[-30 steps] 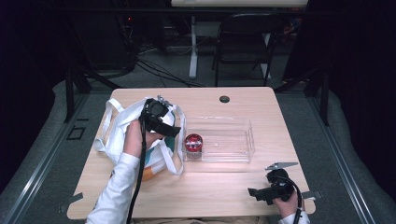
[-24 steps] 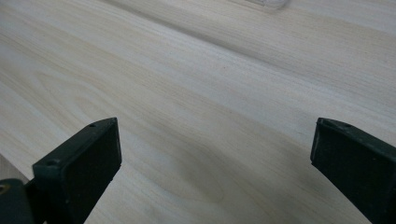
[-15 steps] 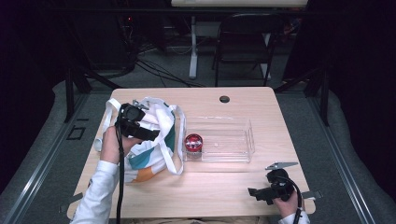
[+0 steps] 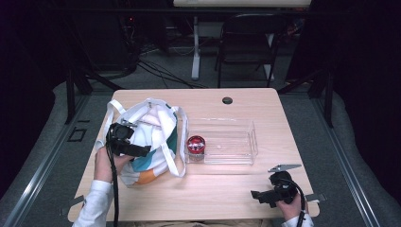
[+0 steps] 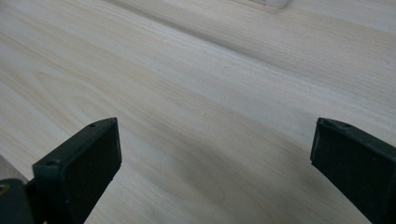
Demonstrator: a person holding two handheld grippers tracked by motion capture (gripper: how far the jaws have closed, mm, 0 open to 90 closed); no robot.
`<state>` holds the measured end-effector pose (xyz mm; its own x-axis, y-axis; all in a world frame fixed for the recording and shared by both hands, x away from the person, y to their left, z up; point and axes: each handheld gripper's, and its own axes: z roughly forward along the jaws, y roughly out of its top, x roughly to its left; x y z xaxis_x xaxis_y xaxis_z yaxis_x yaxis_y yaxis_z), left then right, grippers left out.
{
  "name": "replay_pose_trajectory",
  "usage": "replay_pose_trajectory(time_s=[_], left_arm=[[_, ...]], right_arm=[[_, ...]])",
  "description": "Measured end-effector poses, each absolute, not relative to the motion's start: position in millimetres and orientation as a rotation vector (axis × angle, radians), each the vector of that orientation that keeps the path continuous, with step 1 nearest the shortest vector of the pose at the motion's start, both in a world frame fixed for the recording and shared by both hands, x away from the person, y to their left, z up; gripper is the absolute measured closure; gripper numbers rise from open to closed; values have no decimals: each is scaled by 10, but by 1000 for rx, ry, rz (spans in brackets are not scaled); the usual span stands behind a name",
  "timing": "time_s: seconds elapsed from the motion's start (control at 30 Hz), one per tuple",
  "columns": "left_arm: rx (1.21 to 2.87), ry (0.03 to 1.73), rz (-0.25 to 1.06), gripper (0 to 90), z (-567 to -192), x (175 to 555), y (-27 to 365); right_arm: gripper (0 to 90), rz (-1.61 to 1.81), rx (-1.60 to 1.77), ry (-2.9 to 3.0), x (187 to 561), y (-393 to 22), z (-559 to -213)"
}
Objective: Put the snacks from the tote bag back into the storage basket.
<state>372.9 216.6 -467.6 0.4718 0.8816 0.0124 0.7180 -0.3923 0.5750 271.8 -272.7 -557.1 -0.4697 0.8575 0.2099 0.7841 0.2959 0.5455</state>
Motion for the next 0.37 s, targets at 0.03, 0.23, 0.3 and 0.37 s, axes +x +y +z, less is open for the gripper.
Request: replay_pose_trajectory(time_s=[0.03,0.23,0.3,0.37], left_arm=[[2226,1321,419,5,-4665,3732,2176],[2202,1310,450,4,-4656,3708,2193],[2197,1307,457,3,-4666,3696,2207],[2192,1304,460,3,-4661,3686,2229]], right_arm=[[16,895,1540,2441,2719,-2725,-5562],[16,899,1536,2441,2714,-2714,-5564],[17,900,1537,2438,2707,-2715,-5560],[17,903,1532,2436,2701,-2720,-5557]])
